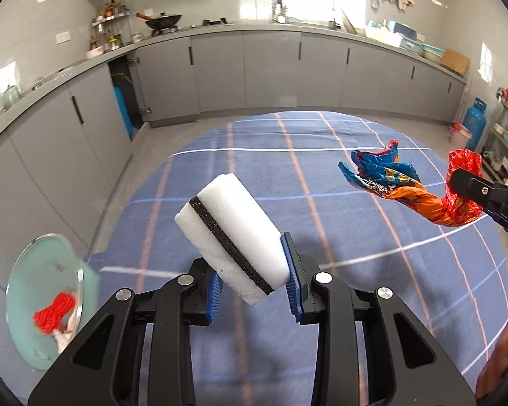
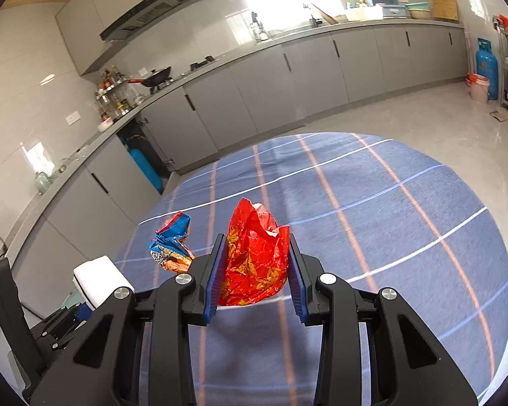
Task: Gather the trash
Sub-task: 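Carry the white sponge and red bag over the teal bin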
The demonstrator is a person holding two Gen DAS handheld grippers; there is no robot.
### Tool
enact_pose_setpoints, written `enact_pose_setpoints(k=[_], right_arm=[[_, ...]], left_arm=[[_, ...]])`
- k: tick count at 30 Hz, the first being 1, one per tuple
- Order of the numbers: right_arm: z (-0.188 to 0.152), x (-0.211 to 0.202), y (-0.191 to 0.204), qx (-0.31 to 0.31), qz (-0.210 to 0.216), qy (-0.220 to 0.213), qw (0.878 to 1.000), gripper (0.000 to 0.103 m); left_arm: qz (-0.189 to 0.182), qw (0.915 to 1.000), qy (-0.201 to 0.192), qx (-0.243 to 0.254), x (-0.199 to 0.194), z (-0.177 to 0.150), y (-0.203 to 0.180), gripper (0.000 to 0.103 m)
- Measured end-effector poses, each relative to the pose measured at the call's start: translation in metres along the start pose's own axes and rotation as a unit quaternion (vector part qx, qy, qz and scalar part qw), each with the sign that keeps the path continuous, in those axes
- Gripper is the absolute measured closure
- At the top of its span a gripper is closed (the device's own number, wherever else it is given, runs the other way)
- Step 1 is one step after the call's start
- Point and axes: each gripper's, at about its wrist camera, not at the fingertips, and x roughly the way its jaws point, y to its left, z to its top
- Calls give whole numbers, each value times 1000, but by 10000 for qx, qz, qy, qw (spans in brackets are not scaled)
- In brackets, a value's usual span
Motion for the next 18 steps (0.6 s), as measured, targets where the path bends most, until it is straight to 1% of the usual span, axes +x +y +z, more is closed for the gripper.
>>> enact_pose_setpoints(k=[10, 16, 18], right_arm=[[-40, -10, 70, -396, 468, 184, 9979, 68], [-63, -12, 116, -739, 738, 275, 9942, 68], [-70, -12, 131, -860, 824, 307, 9924, 68]], left_arm=[[508, 9979, -111, -385, -42, -33, 67, 70], [885, 9935, -141, -695, -61, -51, 111, 70], [948, 9921, -119, -813, -65, -57, 125, 70]])
